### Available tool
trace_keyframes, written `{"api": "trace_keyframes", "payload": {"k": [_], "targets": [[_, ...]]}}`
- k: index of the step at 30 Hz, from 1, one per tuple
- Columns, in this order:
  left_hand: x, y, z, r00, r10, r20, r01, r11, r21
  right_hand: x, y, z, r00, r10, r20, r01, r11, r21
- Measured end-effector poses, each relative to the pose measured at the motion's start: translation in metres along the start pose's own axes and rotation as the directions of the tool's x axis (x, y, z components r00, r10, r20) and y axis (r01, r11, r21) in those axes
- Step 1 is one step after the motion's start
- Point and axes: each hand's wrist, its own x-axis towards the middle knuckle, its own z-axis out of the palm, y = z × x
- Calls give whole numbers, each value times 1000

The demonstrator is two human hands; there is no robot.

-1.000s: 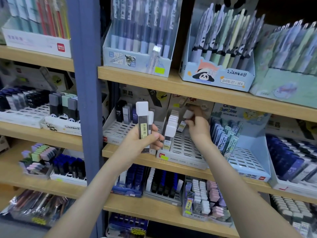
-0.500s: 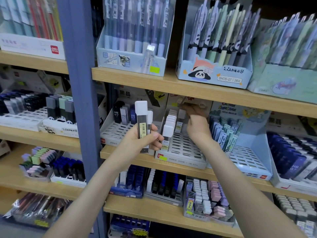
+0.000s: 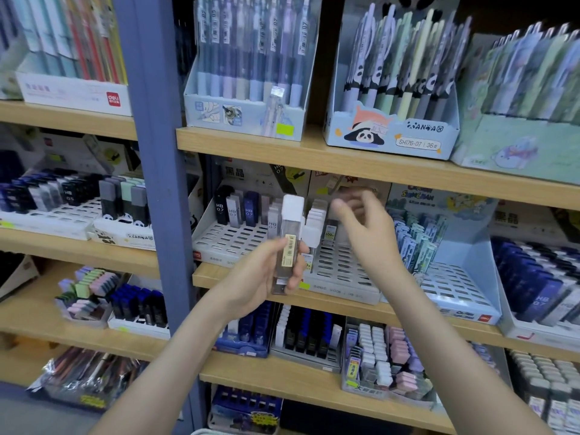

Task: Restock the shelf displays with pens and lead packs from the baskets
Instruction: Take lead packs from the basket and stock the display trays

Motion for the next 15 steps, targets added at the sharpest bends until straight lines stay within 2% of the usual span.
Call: {"api": "trace_keyframes", "payload": {"k": [1,3,5,6,9,11,13,15], "targets": [[0,1,3,1000,-4,-7,5,998,58,-7,-11,-2,998,9,69,-14,998,68],[0,3,10,999,-7,-37,16,965,263,-17,-24,-2,972,53,227,-63,997,37],[2,2,16,999,19,-32,-3,896,443,-21,-27,0,950,119,288,-132,991,28],[3,2,18,998,50,-35,-26,873,486,-20,-28,-1,942,143,303,-179,979,94],[4,5,17,980,155,-128,-75,872,483,-14,-22,-12,924,200,326,-311,888,338],[6,8,10,955,188,-228,-74,899,432,-10,-17,-21,938,217,271,-318,852,415],[7,8,3,921,203,-333,-73,929,364,-5,-12,-25,951,255,175,-305,863,402],[6,7,-2,903,197,-383,-82,951,297,0,-4,-24,947,313,74,-321,897,303]]}}
